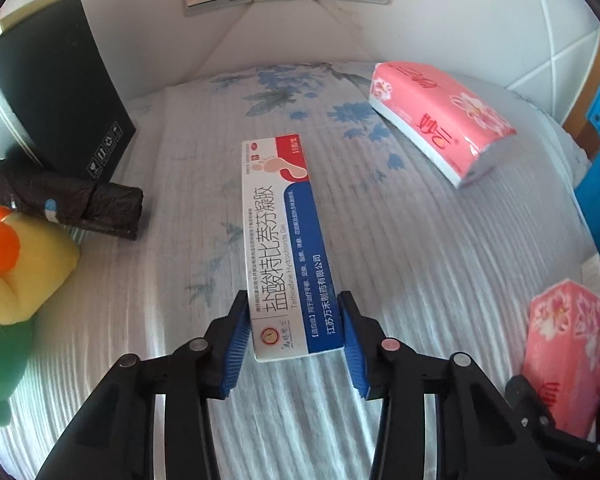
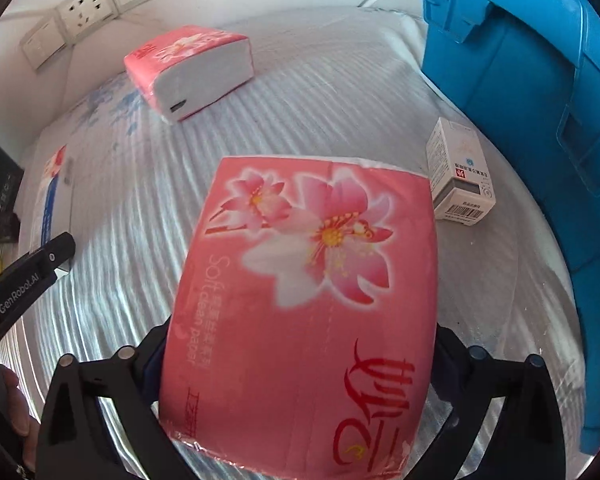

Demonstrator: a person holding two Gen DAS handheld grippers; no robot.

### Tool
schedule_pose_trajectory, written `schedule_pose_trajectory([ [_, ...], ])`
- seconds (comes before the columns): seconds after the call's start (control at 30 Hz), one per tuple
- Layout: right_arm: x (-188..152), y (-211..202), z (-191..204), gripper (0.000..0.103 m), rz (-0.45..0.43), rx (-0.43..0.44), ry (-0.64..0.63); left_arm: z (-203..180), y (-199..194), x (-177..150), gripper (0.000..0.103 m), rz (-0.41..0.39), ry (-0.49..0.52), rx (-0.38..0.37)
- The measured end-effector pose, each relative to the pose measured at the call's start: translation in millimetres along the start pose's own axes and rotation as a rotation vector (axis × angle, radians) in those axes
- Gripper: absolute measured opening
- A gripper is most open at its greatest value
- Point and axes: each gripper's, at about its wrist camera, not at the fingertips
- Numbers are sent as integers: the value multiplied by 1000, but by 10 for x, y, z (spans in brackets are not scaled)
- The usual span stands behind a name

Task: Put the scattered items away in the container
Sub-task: 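Carry the ointment box and tissue pack over the blue crate and open both grippers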

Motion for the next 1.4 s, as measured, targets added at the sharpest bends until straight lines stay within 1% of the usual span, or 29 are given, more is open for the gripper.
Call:
schedule_pose_trajectory([
  [0.1,-98,-62,-36,96,-7,39,-17,-34,-78,-113,41,6,16,8],
  [0.17,-160,-100,-43,95,-11,47,-36,-41,-174,-206,41,0,20,10],
  [0.27,-257,-215,-101,95,-18,75,-42,-27,-412,-359,40,-25,20,8],
  [0.37,-299,-416,-86,94,-54,82,-61,-10,-686,-511,39,-54,27,0],
  [0.47,-344,-679,-91,94,-99,100,-82,28,-963,-611,39,-89,19,-16],
  [0.63,-440,-1099,-81,94,-160,135,-113,76,-1464,-812,39,-164,13,3],
  [0.87,-737,-1838,4,94,-275,174,-198,236,-2253,-1113,39,-282,-32,8],
  [1.07,-1010,-2555,3,94,-392,191,-239,330,-2919,-1370,39,-398,-71,4],
  [1.17,-1154,-2902,-29,94,-454,179,-254,315,-3222,-1499,39,-452,-76,-9],
  [1.33,-1311,-3341,-124,94,-502,139,-294,171,-3628,-1670,39,-511,-75,-49],
  [1.4,-1363,-3515,-248,94,-535,138,-300,76,-3765,-1711,39,-533,-74,-59],
])
Point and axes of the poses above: each gripper's, at about its wrist camera, not at the fingertips, and y roughly the way its jaws point, z to its left, x to its top, and after that the axes turned 5 degrees about z, right-handed
